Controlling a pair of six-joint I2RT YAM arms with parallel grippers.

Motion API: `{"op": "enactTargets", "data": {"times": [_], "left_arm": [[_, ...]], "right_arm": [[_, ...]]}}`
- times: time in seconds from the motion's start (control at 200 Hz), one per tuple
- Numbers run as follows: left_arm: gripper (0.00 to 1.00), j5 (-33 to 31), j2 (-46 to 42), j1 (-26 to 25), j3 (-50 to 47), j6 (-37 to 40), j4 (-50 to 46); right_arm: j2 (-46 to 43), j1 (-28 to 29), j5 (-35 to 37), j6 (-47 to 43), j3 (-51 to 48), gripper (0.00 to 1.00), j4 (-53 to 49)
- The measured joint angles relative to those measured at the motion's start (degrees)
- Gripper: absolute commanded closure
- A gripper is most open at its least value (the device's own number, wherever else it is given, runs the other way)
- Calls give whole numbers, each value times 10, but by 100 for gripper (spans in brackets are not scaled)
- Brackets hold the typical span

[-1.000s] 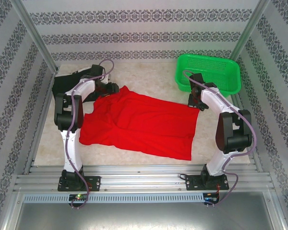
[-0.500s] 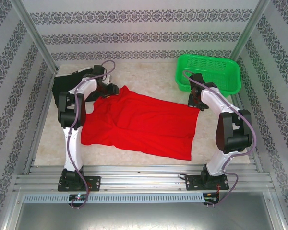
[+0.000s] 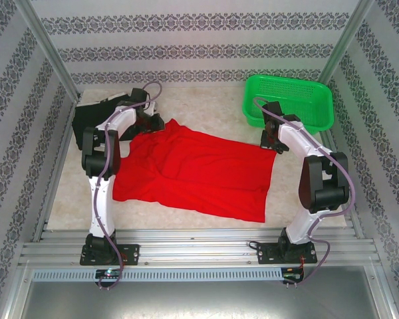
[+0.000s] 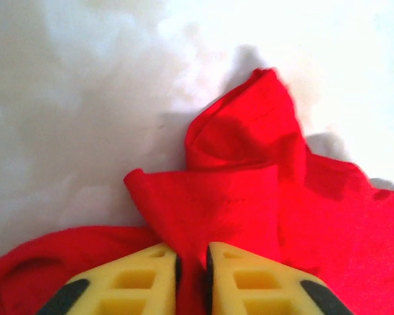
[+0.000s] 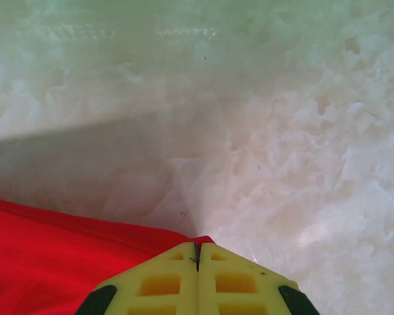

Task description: Fold and stack the t-shirts

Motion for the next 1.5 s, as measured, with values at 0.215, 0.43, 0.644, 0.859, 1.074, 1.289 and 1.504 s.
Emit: {"op": "enactTargets", "data": {"times": [0.215,0.43,0.644,0.859,1.074,1.289,1.504], "left_arm": [[99,-2,0,1,47,9,0],[100,-13,-2,4,49,20,0],[100,-40,-31,11,50,35,7],[100,-43,-83,27,64,46,56],[100,-45,-99,31,67,70,91],[100,-40,-105,46,56,79,110],[98,-14,-143,65,1,83,156]], "right_arm": [[-3,0,0,0,0,100,-2],[-11,0,0,0,10,100,-4],[-27,-1,7,-3,15,100,-1],[-77,-21,-8,-3,15,100,27],[-100,-42,-27,-2,2,100,49],[-109,-49,-43,-4,-14,100,59],[-114,-61,-56,-16,-16,100,73]]}}
